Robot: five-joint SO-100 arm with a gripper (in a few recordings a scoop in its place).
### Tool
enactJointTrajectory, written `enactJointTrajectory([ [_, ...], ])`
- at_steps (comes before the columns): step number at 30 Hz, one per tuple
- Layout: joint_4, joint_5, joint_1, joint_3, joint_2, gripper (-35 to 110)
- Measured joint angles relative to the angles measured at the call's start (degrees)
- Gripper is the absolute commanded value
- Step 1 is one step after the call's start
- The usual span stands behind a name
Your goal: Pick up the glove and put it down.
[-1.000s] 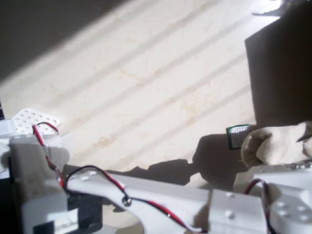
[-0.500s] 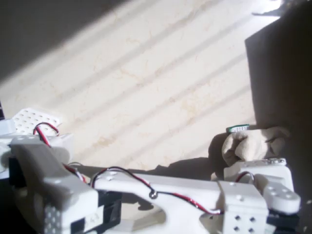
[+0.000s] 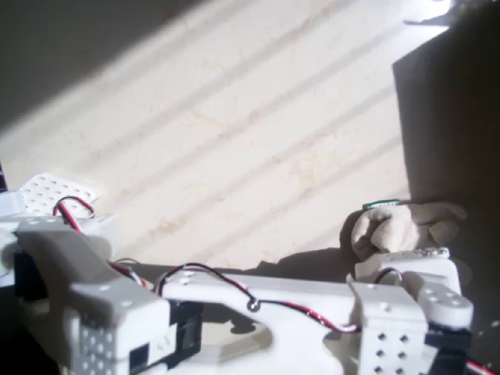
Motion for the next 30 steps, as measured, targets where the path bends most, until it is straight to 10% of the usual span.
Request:
enactJointTrajectory([
  [30,10.0,0.3,-18.2,0.1,20.9,28],
])
